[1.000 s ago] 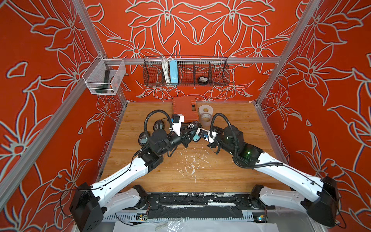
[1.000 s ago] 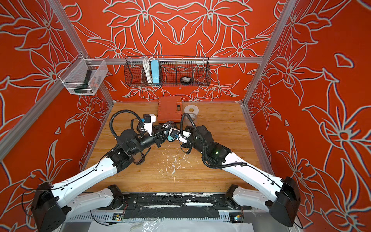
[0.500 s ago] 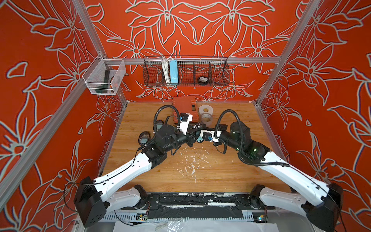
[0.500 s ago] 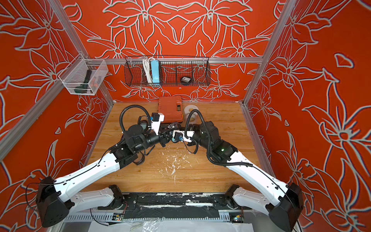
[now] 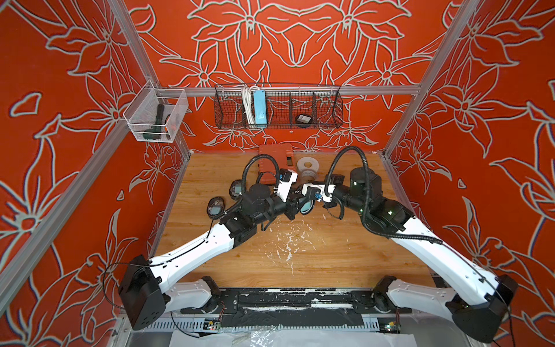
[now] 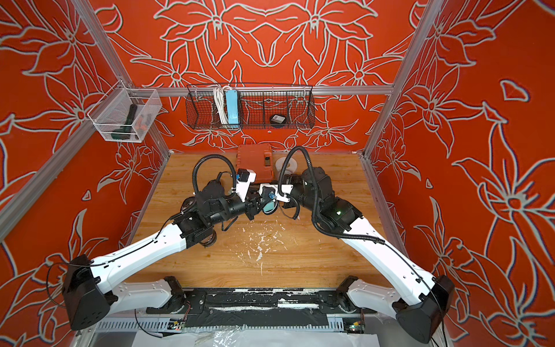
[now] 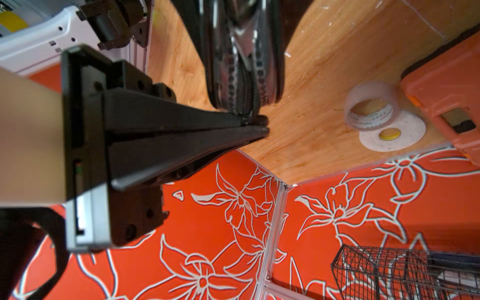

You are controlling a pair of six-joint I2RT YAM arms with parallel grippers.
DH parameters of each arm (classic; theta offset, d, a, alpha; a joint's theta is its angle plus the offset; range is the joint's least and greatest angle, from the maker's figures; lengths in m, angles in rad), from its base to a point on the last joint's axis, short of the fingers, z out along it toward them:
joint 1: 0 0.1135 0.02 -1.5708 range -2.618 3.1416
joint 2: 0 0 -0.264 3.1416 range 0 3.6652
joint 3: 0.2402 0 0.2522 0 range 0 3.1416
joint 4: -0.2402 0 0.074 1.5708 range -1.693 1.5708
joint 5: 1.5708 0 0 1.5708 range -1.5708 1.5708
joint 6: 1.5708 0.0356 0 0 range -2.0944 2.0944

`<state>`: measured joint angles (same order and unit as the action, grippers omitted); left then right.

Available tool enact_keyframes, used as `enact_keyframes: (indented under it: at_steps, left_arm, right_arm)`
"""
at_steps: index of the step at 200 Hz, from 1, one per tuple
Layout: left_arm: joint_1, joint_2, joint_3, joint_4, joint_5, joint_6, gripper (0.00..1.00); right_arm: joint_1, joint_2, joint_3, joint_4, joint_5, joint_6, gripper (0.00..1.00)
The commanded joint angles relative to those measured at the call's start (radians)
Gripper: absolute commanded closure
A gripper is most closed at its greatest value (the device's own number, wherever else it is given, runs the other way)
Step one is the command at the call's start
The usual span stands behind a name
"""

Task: Pack away charging kits
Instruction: Zip the zipper on the storage bag.

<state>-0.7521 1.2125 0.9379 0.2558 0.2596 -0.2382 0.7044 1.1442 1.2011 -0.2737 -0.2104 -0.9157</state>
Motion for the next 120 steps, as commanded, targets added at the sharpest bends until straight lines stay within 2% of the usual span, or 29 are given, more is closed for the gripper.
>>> enact_keyframes:
  at_steps: [1,13,44,61,93,120]
  left_arm:
    - [-0.008,0.018,-0.014,-0.113,0.031,0.01,1.0]
    - [-0.007,0.017,-0.017,-0.11,0.032,0.011,1.0]
    - [-0.007,0.006,-0.023,-0.087,0.067,-0.001,1.0]
    - [-0.007,-0.009,-0.036,-0.058,0.099,-0.01,1.0]
    - [-0.007,-0.064,-0.089,0.031,0.145,-0.034,1.0]
    - [-0.007,-0.096,-0.103,0.05,0.157,-0.041,1.0]
  right_arm:
    - [-0.01,0.012,0.118,0.001,-0.08,0.052,1.0]
    - [-0.01,0.006,0.116,-0.003,-0.112,0.062,1.0]
    - [-0.01,-0.072,-0.026,0.181,-0.161,0.113,1.0]
    - [-0.01,-0.109,-0.059,0.239,-0.196,0.2,1.0]
    - [-0.01,-0.12,-0.002,0.236,-0.268,0.436,1.0]
    - [-0.01,-0.085,-0.008,0.268,-0.29,0.511,1.0]
